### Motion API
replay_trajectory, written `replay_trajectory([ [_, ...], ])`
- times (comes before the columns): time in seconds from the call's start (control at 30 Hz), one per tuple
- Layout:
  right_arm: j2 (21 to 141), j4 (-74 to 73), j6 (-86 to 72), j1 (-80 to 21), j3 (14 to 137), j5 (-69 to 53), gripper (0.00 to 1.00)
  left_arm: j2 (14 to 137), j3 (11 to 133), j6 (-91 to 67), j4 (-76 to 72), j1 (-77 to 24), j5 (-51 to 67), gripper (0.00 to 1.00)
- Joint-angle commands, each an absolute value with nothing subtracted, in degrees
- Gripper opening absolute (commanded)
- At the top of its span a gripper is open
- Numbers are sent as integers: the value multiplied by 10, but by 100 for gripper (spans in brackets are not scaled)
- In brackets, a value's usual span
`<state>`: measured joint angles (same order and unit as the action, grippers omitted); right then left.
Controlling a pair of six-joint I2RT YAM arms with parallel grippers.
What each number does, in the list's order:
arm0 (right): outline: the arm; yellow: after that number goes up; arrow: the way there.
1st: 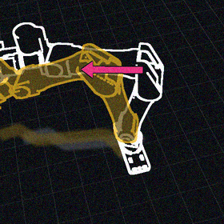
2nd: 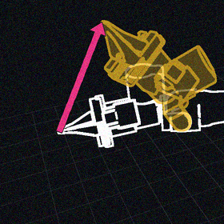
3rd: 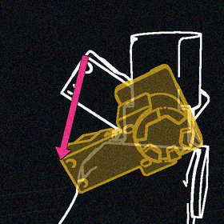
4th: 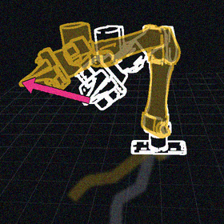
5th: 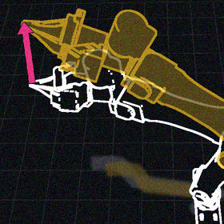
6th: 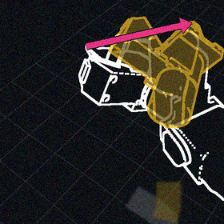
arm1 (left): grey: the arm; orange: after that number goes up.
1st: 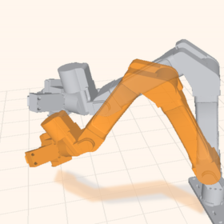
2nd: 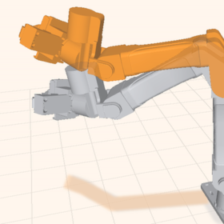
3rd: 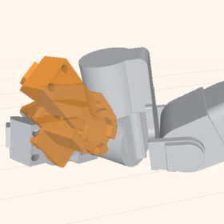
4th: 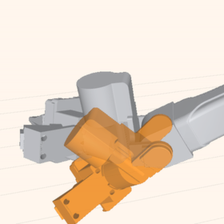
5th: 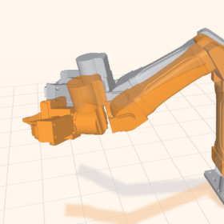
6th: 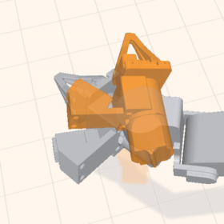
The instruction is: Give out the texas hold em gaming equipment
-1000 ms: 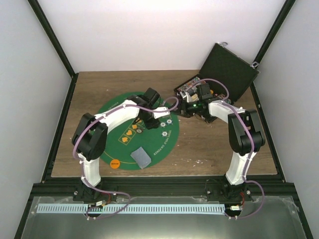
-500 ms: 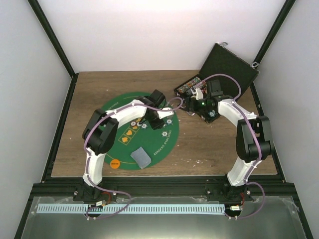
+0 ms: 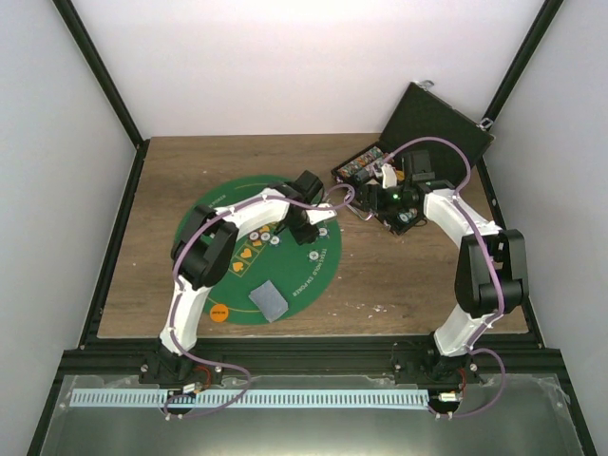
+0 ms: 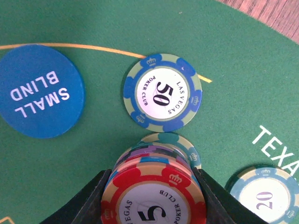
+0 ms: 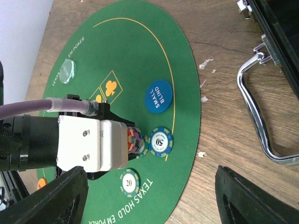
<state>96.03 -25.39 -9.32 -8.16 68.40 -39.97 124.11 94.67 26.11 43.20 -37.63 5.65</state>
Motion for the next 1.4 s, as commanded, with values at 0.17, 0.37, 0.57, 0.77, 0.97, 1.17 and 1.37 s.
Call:
replay_trajectory([
  [0.17, 954, -262, -71, -76, 680, -398, 75, 1262, 970, 254, 439, -386, 62, 9],
  [0.37, 950, -266, -66, -75, 678, -389, 75, 1283, 991, 250, 452, -388, 63, 18],
  [0.57, 947, -265, -66, -73, 676, -391, 76, 1283, 993, 253, 460, -388, 59, 42],
  [0.77, 949, -265, -65, -73, 678, -395, 76, 1282, 1014, 250, 475, -388, 71, 56],
  [0.97, 943, -270, -63, -73, 679, -398, 76, 1276, 1052, 251, 511, -380, 73, 70],
  [1.17, 943, -275, -59, -73, 685, -398, 76, 1236, 1076, 268, 555, -364, 120, 80],
  [1.37, 941, -279, -64, -73, 692, -401, 76, 1152, 1009, 304, 574, -330, 185, 81],
])
